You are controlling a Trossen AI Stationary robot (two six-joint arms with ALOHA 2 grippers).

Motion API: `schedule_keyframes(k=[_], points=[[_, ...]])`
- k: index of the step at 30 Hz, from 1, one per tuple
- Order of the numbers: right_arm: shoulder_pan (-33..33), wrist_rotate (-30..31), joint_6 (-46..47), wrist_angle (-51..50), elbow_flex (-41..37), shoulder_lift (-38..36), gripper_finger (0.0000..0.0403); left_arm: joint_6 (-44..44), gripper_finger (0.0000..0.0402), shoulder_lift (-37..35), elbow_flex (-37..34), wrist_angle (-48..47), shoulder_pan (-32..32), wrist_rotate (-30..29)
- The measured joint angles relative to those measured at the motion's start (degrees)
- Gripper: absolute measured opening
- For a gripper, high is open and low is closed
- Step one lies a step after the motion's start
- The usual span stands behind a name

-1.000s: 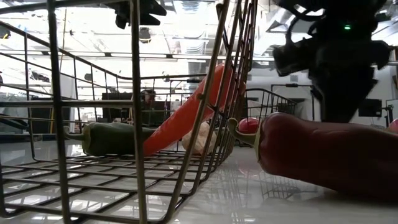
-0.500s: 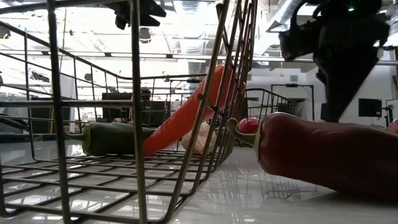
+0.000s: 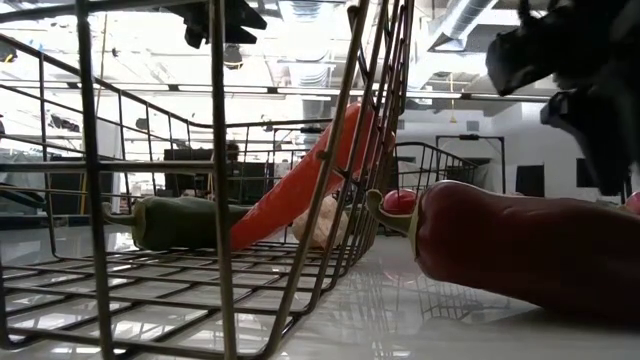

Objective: Sort produce into baskets
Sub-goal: Put the top red chili pepper into the gold wire basket

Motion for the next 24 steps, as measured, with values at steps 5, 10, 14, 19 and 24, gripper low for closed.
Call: schedule_keyframes(k=[5, 10, 14, 19, 24], points=[[3.73, 0.76, -3.36, 0.39, 0.02, 0.42, 0.0291, 0.00, 0.0256, 0.00, 0.00, -0.04, 0.00, -0.20], [7.61, 6.39, -7.16, 2.40, 0.02, 3.46, 0.0290, 0.01, 0.0256, 0.00, 0.00, -0.05, 0.00, -0.34], [9.74, 10.67, -8.25, 1.54, 0.00, 6.14, 0.0289, 0.02, 0.0256, 0.00, 0.00, -0.10, 0.00, -0.35], [10.77, 12.85, -8.22, 1.50, 0.02, 7.53, 0.0264, 0.02, 0.0256, 0.00, 0.00, -0.09, 0.00, -1.17], [9.72, 12.67, -7.53, 2.10, 0.02, 7.20, 0.0207, 0.02, 0.0256, 0.00, 0.00, -0.09, 0.01, -2.88]])
